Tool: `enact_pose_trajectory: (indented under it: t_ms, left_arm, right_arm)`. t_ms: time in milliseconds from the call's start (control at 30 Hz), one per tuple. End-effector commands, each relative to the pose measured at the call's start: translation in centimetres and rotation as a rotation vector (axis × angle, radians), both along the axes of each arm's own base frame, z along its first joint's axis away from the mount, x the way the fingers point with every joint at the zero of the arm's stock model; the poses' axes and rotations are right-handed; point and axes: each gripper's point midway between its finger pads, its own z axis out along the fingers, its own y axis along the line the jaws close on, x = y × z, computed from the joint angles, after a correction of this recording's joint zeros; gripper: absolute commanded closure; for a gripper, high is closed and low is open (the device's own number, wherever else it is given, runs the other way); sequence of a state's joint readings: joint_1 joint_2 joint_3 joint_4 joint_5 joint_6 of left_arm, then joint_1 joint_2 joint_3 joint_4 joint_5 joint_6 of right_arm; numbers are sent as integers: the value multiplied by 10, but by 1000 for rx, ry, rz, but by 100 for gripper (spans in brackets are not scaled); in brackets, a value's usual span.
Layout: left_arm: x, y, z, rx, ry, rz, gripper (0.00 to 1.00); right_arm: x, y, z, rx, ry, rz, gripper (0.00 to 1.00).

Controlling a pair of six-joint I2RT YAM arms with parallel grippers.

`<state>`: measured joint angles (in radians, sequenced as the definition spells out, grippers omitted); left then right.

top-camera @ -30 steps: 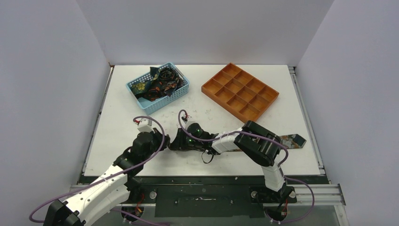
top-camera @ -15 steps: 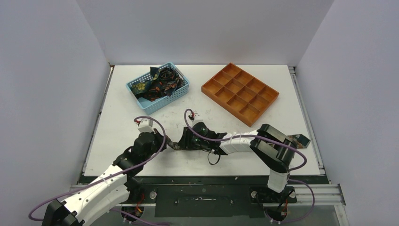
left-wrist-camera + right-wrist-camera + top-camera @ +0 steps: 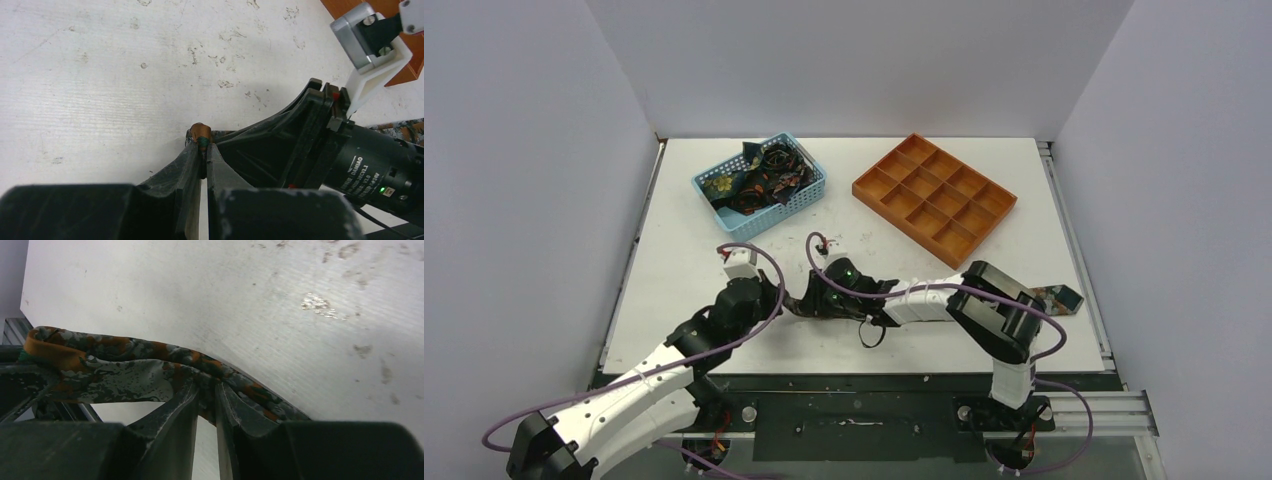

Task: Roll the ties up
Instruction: Roll the tie at the center of the board.

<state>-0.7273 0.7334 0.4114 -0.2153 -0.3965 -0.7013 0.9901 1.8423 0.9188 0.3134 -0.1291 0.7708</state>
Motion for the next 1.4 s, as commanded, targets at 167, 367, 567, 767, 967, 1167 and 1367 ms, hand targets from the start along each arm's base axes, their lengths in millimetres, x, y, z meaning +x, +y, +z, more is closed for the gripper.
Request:
enact_pose_trajectory:
  t_ms: [167,367,567,767,967,1167,1367]
  left_arm:
    - [3,-5,15,-13,-37,6,100]
    - [1,-16,21,-42,-40,-30,100]
    - [0,-29,15,-62,-30,-64,100]
    - [-2,-26,9,-16,-12,-70,100]
    - [-1,-10,8,51,-22,-27,100]
    - [-1,-2,6,80,-23,-3,100]
    - [0,-3,5,102,-18,-8,100]
  right_arm:
    - [-6,36,-2,52,27,67,84]
    - [-18,52,-19,111,94,106,95]
    - [-33,75,-24,230,145,200,95]
    - [-30,62,-17,240,88,193,94]
    - [-18,49,-3,202,40,150,84]
    - [-10,42,14,206,7,117,81]
    - [1,24,16,122,-28,50,79]
